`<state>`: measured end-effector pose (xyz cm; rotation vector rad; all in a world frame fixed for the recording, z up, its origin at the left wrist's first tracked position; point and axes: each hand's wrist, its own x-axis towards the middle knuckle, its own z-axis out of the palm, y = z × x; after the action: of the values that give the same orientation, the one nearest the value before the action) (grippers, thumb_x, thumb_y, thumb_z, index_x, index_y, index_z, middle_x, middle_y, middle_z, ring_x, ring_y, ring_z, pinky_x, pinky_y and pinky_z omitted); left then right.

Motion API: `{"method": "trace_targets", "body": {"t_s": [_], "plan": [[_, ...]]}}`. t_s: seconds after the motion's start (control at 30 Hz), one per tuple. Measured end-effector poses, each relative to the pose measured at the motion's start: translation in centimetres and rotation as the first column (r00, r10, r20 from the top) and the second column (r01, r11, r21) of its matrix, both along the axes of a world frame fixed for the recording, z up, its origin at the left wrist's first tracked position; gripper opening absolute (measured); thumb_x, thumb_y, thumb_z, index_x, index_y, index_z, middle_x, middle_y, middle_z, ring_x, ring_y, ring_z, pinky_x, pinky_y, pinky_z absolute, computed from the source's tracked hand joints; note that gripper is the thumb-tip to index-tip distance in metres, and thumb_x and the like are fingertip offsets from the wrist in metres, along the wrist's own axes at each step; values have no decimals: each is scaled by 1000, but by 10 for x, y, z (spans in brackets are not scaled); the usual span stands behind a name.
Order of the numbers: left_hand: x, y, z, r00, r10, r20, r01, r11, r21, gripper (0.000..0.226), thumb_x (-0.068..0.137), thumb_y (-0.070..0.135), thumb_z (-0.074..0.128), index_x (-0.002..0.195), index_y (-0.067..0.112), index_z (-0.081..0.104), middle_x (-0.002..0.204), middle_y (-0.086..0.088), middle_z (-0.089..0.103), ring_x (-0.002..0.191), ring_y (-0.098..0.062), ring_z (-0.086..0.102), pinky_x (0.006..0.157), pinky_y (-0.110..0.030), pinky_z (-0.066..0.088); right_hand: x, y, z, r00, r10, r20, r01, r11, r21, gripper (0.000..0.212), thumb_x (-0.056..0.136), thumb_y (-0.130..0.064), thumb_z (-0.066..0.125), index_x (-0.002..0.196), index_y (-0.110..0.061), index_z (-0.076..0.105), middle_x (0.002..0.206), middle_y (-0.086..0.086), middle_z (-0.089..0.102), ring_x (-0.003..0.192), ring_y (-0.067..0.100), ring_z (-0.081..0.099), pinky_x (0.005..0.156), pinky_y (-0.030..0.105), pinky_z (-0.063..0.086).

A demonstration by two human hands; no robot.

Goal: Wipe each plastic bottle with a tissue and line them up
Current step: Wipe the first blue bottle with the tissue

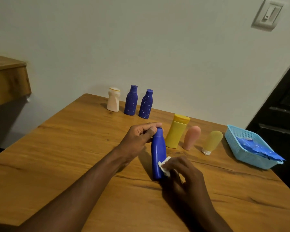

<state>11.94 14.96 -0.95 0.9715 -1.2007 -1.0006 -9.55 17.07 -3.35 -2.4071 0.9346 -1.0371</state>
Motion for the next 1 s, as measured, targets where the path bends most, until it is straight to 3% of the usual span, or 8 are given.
{"method": "trace_targets", "body": {"t_s": [0.17,0.3,0.43,0.5,0.63,0.73,0.87,1.0], "plan": [[-1,3,4,1000,27,6,-27,999,-21,27,107,17,50,126,18,69,121,-1,74,115,-15,69,96,-32,58,-8,12,-9,983,17,-184,-14,1000,15,31,83,-21,79,103,-42,69,114,-30,56,111,-4,58,82,18,55],[-3,6,6,1000,24,-4,-24,999,-36,25,105,17,54,124,15,70,121,-2,73,115,-18,69,98,-34,57,-9,17,-7,986,7,-165,-1,999,36,28,83,-21,79,101,-39,70,113,-31,56,111,-4,58,84,18,55],[-6,10,10,997,68,32,-66,996,-64,24,96,18,68,120,16,73,113,7,75,108,-7,69,87,-19,56,-10,17,-7,987,8,-158,-5,1000,19,24,84,-22,77,101,-37,70,112,-28,56,110,-2,58,82,20,55],[-6,11,11,997,74,33,-72,995,-66,24,93,18,72,118,18,74,114,11,75,107,-6,70,85,-19,56,-9,18,-8,985,10,-171,-5,1000,31,26,84,-22,78,102,-39,69,114,-29,55,112,-2,57,83,20,55],[-4,11,11,997,73,-22,-74,995,-70,32,92,12,74,123,17,70,118,4,73,109,-11,71,84,-22,58,-11,14,-4,1000,-28,0,28,1000,13,35,80,-8,75,97,-38,68,108,-19,62,103,8,63,79,24,55],[-3,10,11,997,68,-24,-70,995,-71,33,91,12,74,124,15,68,121,-1,73,112,-12,70,88,-25,59,-8,6,6,991,-55,119,59,998,-33,36,81,-15,62,104,-42,64,109,-19,62,105,8,62,80,20,52],[-2,7,9,998,67,-7,-67,994,-81,25,93,10,72,117,12,71,117,0,75,112,-13,69,90,-25,58,10,-14,20,988,-56,141,78,985,-154,46,82,11,64,112,-24,68,109,-13,60,105,2,58,85,12,47],[1,6,8,997,81,5,-81,993,-84,23,95,9,69,118,11,72,117,1,75,115,-14,69,93,-27,58,29,-29,30,992,-17,123,37,986,-165,43,86,10,63,115,-22,67,113,-9,61,107,8,59,85,18,50]]}}
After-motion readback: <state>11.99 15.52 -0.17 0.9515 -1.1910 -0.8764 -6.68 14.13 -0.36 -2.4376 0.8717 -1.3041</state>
